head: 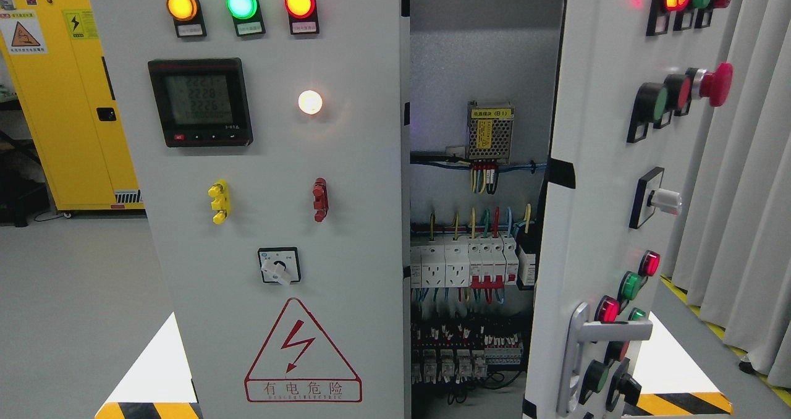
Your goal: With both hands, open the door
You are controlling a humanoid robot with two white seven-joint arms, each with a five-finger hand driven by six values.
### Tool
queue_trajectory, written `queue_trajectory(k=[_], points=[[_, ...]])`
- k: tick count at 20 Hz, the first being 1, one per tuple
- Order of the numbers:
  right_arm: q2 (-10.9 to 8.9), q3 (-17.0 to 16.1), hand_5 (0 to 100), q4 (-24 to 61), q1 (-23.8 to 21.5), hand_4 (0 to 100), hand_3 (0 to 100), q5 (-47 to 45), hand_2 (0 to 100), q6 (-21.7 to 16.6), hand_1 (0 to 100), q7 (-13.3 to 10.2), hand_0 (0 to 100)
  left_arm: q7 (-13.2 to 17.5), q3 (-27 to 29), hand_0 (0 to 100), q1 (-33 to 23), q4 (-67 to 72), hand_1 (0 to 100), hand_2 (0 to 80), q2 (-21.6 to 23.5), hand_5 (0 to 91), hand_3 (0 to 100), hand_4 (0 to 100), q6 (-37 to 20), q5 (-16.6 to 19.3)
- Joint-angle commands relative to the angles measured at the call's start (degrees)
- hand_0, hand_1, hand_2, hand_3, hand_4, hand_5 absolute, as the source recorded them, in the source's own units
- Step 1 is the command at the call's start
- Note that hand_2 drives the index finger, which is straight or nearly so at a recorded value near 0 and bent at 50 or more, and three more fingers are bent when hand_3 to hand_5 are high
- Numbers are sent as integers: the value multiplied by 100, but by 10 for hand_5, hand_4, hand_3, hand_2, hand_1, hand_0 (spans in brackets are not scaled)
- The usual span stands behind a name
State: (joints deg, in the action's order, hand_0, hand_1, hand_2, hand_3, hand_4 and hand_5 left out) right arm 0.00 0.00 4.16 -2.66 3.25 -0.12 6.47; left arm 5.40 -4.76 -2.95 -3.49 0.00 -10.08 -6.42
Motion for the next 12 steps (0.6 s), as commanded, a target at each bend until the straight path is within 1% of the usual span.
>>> queue_trajectory(k=[1, 7, 9, 10, 11, 12], points=[[-185, 114, 0, 6, 11, 0, 0, 0, 0, 3, 0, -14, 220, -4, 10, 0, -21, -11, 0, 0, -17, 0, 0, 0, -3, -9], [-193, 114, 0, 6, 20, 0, 0, 0, 0, -5, 0, -14, 220, 5, 2, 0, -39, -38, 0, 0, -18, 0, 0, 0, -12, -8], [-193, 114, 0, 6, 20, 0, 0, 0, 0, -6, 0, -14, 220, 75, 46, 0, -82, -343, 0, 0, 43, 0, 0, 0, -195, -70], [-193, 114, 0, 6, 20, 0, 0, 0, 0, -6, 0, -14, 220, 206, 46, 0, -187, -711, 0, 0, 157, 0, 0, 0, -371, -148], [-202, 114, 0, 6, 20, 0, 0, 0, 0, -6, 0, -14, 220, 433, 46, 0, -362, -1167, 0, 0, 298, 0, 0, 0, -546, -236], [-202, 114, 0, 6, 20, 0, 0, 0, 0, -6, 0, -14, 220, 757, 46, 0, -555, -1702, 0, 0, 403, 0, 0, 0, -626, -341]])
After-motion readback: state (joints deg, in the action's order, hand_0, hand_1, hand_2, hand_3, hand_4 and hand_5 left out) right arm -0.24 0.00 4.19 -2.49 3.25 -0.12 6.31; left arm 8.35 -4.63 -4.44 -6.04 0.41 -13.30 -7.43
